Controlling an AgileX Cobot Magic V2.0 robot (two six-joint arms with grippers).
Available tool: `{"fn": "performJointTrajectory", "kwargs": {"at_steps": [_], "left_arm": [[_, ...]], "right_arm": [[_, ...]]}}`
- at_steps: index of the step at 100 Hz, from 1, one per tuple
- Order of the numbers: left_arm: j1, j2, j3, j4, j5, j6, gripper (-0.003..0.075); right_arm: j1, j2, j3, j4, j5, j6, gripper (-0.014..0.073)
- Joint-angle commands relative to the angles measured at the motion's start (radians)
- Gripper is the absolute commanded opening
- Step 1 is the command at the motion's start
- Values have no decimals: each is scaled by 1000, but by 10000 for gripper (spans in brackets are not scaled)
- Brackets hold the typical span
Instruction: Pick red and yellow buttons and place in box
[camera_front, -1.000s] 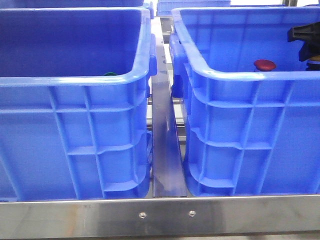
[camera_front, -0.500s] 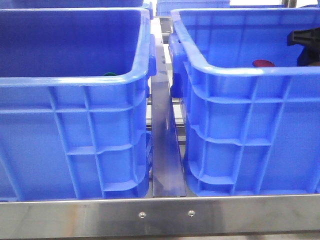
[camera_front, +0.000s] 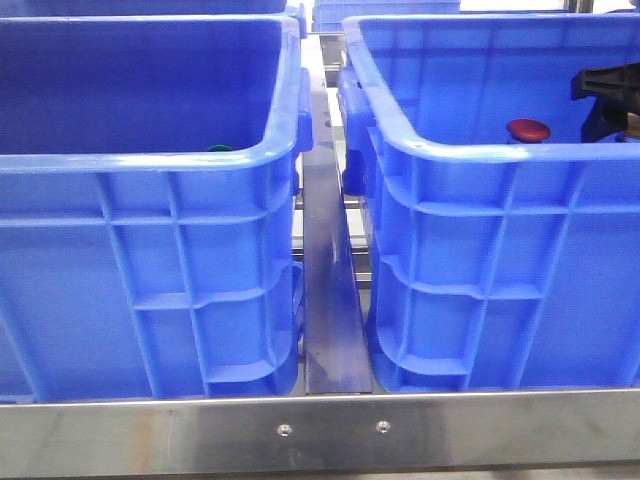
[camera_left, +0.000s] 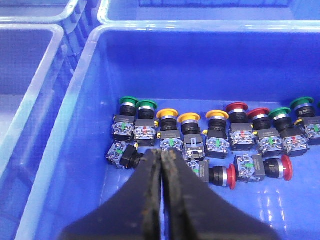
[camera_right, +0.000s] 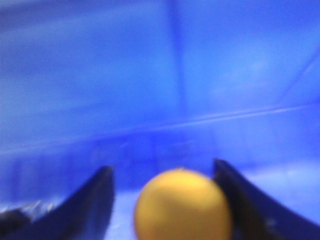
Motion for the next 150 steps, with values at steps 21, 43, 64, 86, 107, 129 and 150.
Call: {"fn": "performJointTrajectory", "kwargs": {"at_steps": [21, 43, 64, 86, 107, 129, 150], "left_arm": [[0, -1, -26, 16, -78, -4, -20], [0, -1, -26, 16, -78, -4, -20], [0, -1, -26, 16, -78, -4, -20], [0, -1, -26, 16, -78, -4, -20], [0, -1, -26, 16, -78, -4, -20], [0, -1, -26, 16, -78, -4, -20], [0, -1, -26, 16, -79, -4, -20]], "right_arm": [[-2, -204, 13, 3, -18, -4, 514], [-2, -419, 112, 2, 66, -5, 509], [-2, -661, 234, 2, 169, -4, 509], [-2, -903, 367, 2, 165, -4, 509], [-2, -1098, 478, 10, 147, -4, 446], [-2, -1207, 539, 26, 137, -4, 163], [-2, -1215, 546, 26, 149, -4, -67]]}}
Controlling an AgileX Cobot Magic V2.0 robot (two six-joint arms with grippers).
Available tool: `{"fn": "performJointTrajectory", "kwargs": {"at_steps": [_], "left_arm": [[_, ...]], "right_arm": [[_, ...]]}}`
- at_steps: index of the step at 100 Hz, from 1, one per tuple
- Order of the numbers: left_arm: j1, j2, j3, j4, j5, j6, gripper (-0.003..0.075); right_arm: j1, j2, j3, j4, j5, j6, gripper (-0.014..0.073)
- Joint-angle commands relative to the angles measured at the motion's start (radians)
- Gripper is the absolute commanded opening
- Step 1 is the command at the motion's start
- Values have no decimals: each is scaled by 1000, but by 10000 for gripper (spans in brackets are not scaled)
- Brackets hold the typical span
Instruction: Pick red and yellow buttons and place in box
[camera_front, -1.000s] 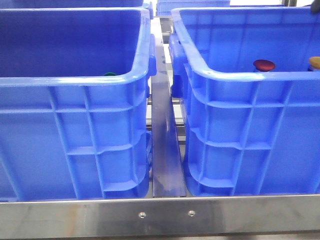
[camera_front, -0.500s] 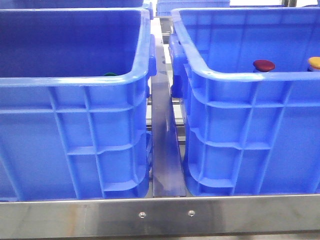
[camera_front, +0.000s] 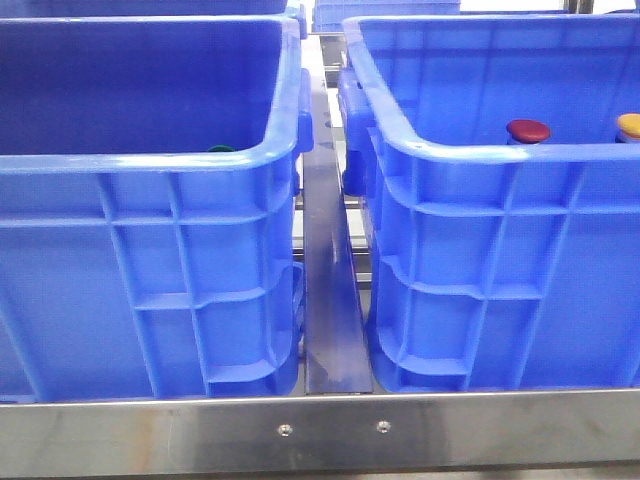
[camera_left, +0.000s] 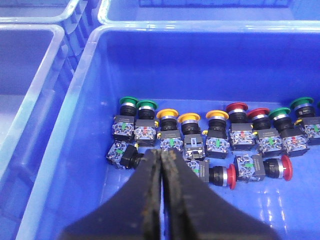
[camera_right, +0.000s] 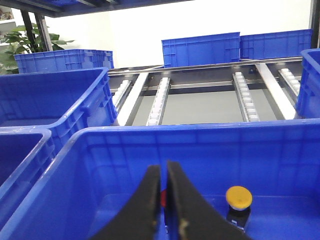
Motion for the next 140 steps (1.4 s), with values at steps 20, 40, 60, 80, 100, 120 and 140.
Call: {"fn": "performJointTrajectory", "kwargs": {"at_steps": [20, 40, 60, 80, 100, 120, 140], "left_arm": [[0, -1, -26, 16, -79, -4, -20], [0, -1, -26, 14, -79, -4, -20], [0, -1, -26, 14, -79, -4, -20], [0, -1, -26, 14, -79, -4, -20], [0, -1, -26, 16, -78, -4, -20], [0, -1, -26, 16, -76, -4, -20], [0, -1, -26, -4, -80, -4, -20]], "right_arm": [[-2, 0, -27, 26, 4, -4, -68], [-2, 0, -27, 26, 6, -4, -68], [-2, 0, -27, 26, 6, -4, -68], [-2, 0, -27, 26, 6, -4, -68], [-2, 0, -27, 26, 6, -4, -68], [-2, 0, -27, 26, 6, -4, -68], [-2, 0, -27, 26, 7, -4, -68]]}}
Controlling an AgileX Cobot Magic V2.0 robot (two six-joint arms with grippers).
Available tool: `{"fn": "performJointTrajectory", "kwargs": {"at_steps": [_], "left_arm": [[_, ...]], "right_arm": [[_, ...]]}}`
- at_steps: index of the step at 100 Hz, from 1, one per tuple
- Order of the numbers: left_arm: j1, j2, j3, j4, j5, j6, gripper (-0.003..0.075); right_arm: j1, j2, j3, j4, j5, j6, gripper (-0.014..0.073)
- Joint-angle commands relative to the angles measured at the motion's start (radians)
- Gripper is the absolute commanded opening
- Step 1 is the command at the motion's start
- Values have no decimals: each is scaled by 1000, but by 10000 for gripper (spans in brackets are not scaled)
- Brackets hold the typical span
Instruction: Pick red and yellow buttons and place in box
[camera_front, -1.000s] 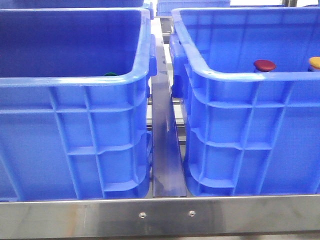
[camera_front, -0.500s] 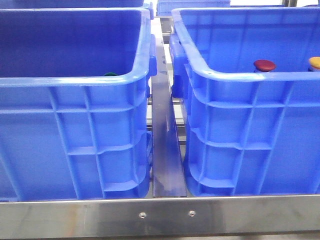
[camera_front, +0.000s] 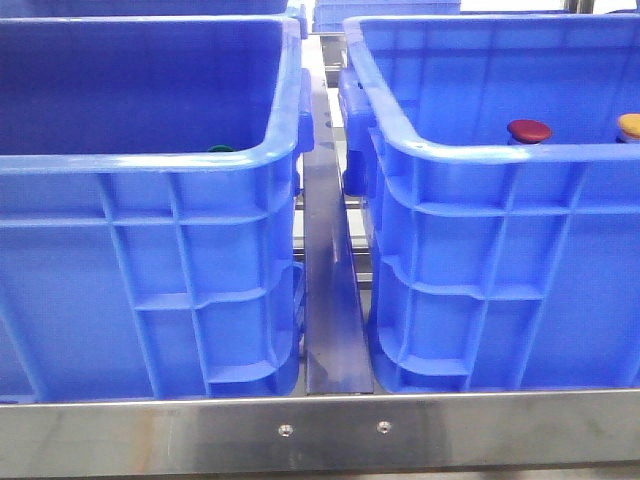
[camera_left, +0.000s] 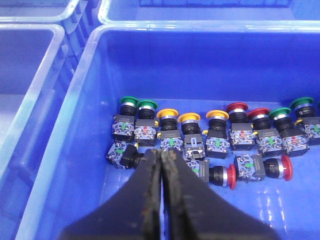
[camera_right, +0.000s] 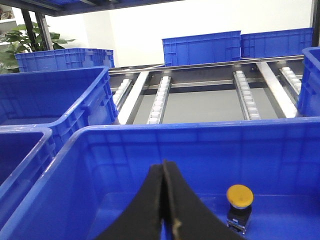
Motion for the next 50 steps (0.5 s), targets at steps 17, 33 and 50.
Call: {"fn": "performJointTrajectory", "kwargs": {"at_steps": [17, 33, 50], "left_arm": [[0, -1, -26, -27, -88, -4, -20], [0, -6, -26, -37, -112, -4, -20], [0, -44, -17, -50, -142, 6, -20]], "right_arm": [[-2, 1, -31, 26, 7, -4, -68], [-2, 1, -31, 26, 7, -4, -68], [-2, 1, -31, 26, 7, -4, -68]]}}
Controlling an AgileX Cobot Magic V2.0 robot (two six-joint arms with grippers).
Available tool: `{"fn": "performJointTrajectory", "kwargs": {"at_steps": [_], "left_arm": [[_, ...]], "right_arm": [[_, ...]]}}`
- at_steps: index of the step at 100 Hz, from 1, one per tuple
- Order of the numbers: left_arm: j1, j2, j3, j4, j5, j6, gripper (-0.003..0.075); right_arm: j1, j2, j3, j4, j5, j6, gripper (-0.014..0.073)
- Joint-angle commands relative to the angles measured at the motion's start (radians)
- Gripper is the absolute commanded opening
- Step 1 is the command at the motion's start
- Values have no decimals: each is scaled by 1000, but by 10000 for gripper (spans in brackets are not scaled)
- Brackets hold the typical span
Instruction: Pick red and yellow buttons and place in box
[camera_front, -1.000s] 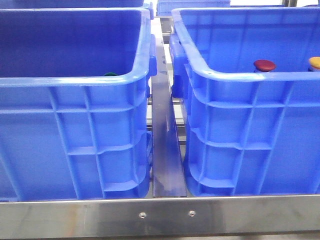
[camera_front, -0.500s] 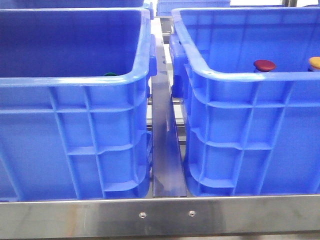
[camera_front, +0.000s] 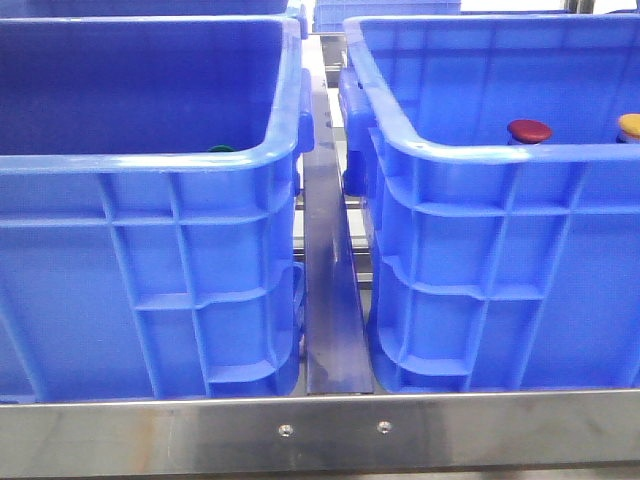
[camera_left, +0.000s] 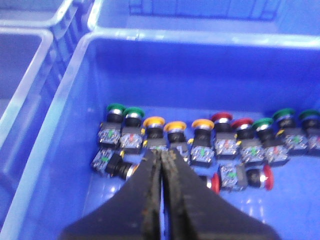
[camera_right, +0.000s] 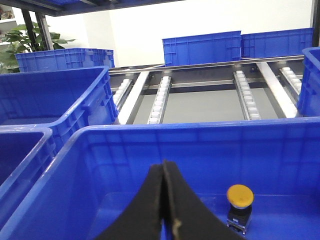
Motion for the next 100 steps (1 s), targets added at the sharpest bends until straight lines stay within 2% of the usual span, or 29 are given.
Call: {"fn": "performJointTrajectory", "kwargs": {"at_steps": [1, 16, 44, 69, 83, 100], "left_arm": [[0, -24, -15, -4, -106, 9, -20], [0, -79, 56, -63, -238, 155, -20], [2, -237, 277, -199, -412, 313, -20], [66, -456, 491, -220, -526, 318, -20], [108, -565, 590, -220, -550, 318, -20], [112, -654, 680, -220, -571, 314, -20]], "right_arm": [[-2, 1, -31, 24, 5, -4, -68], [-2, 1, -31, 24, 7, -4, -68], [-2, 1, -31, 24, 7, -4, -68], [-2, 1, -31, 24, 8, -4, -68], [-2, 1, -31, 24, 8, -4, -68], [-2, 1, -31, 24, 8, -4, -68]]}}
